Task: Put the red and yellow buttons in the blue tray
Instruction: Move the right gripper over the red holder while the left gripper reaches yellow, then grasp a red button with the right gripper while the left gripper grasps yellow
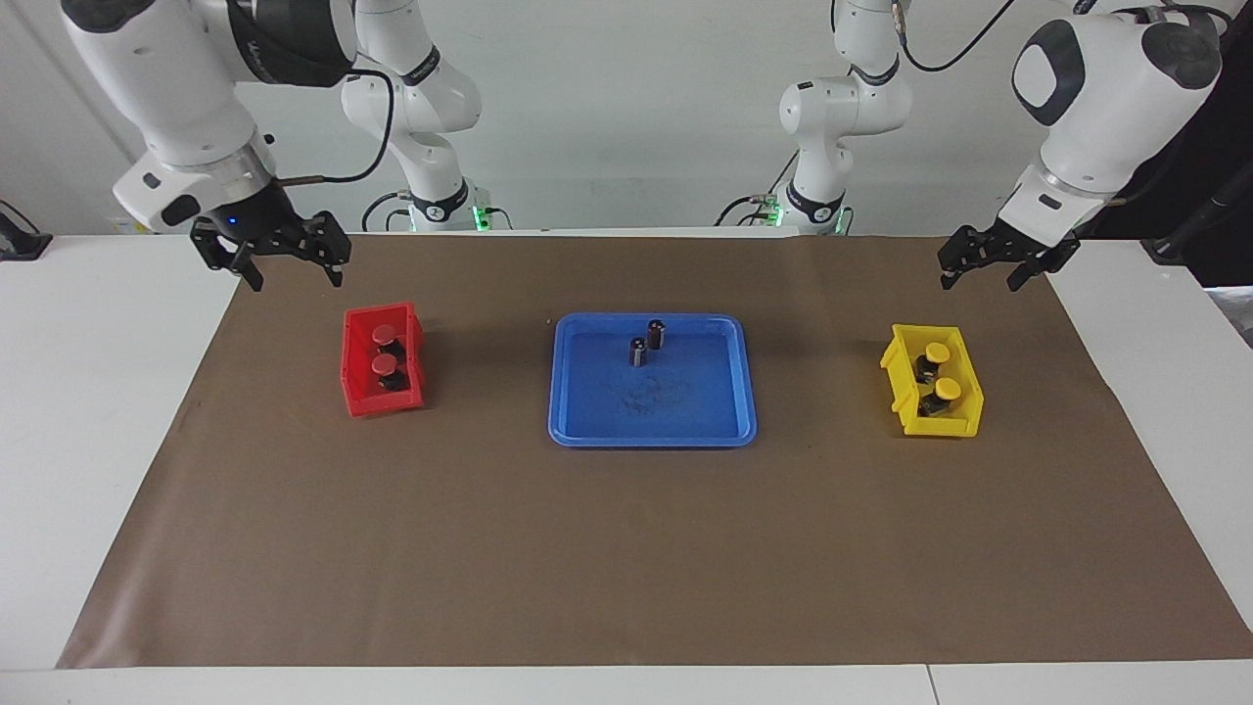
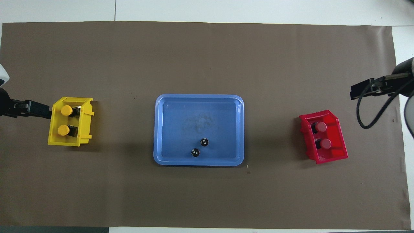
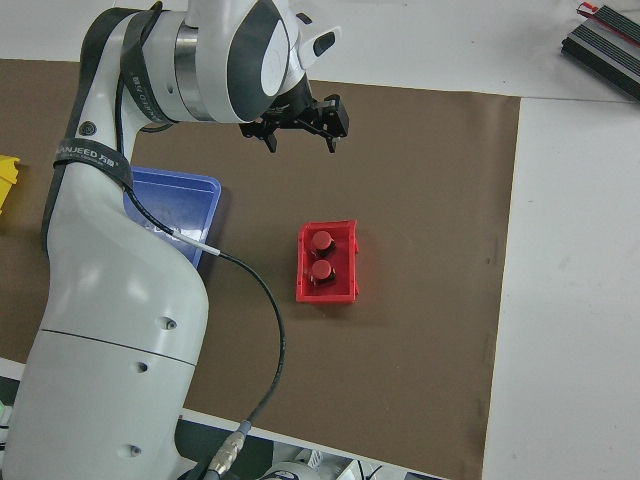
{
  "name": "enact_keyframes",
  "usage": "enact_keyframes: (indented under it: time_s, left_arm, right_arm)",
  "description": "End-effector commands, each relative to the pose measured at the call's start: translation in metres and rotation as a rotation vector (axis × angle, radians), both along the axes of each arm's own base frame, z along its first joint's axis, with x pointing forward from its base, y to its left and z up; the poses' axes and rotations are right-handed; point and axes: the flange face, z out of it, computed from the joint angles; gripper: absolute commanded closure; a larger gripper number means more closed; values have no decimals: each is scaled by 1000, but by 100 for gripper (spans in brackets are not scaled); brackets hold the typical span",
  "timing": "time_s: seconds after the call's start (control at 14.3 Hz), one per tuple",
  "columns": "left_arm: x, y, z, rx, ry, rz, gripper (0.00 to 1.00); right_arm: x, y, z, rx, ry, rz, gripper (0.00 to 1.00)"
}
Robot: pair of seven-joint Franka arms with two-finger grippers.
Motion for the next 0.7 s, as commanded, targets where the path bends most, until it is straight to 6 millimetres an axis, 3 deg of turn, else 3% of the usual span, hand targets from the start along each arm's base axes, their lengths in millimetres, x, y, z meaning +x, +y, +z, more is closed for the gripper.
enact_keyframes:
  time_s: [0.0,0.28,0.63]
  left_arm:
    - [-8,18,-24,3,-24,2,1]
    - [-4,24,-57,3,-38,14,14]
    - [-5,26,-89,2,-16,17,25]
  right_arm:
    - [0,1,-60,-2,-11,-8,0]
    - [-12,-6,-117,17,-7,-22,0]
    - [-29,-5,-172,34,-14,-16,20]
